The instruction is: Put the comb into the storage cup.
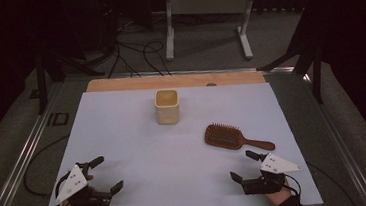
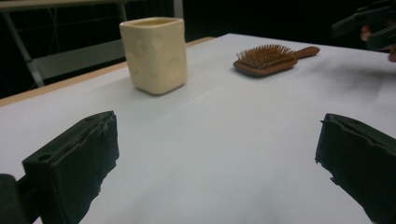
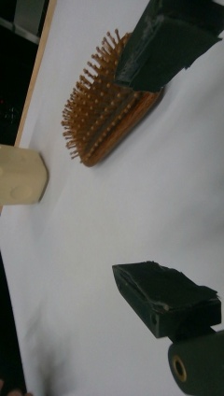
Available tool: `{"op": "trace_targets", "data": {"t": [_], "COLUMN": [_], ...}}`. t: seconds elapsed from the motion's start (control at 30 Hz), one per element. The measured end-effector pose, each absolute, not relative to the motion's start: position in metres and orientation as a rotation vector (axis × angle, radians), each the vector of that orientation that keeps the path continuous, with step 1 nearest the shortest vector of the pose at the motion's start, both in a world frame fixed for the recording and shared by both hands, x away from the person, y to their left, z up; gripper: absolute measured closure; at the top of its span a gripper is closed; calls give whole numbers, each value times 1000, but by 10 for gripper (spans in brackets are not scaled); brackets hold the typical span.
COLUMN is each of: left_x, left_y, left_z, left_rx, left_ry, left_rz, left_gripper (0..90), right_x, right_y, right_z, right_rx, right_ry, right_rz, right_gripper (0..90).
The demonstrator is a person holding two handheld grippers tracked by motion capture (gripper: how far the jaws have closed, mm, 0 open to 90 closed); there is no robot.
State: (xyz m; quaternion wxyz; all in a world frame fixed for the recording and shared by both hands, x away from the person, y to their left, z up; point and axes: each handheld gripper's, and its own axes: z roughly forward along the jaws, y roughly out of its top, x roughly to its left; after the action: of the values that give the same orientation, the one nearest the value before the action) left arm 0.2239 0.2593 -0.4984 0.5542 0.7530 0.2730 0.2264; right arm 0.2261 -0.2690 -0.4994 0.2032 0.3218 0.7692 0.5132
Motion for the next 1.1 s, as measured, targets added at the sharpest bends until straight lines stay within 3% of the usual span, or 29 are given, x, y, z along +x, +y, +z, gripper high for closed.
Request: {"op": "trace_targets", "data": {"t": [1.1], "left_x": [221], "left_y": [259], "left_z": [-495], "left_rx": [1781], "left_ry": [622], "left_rz": [541], "left_gripper": [0], "right_x": [223], "right_y": [-263], "right_z": [-492], "right_rx": [840], "right_ry": [2252], "right_rz": [1371], "right_gripper": [88]}}
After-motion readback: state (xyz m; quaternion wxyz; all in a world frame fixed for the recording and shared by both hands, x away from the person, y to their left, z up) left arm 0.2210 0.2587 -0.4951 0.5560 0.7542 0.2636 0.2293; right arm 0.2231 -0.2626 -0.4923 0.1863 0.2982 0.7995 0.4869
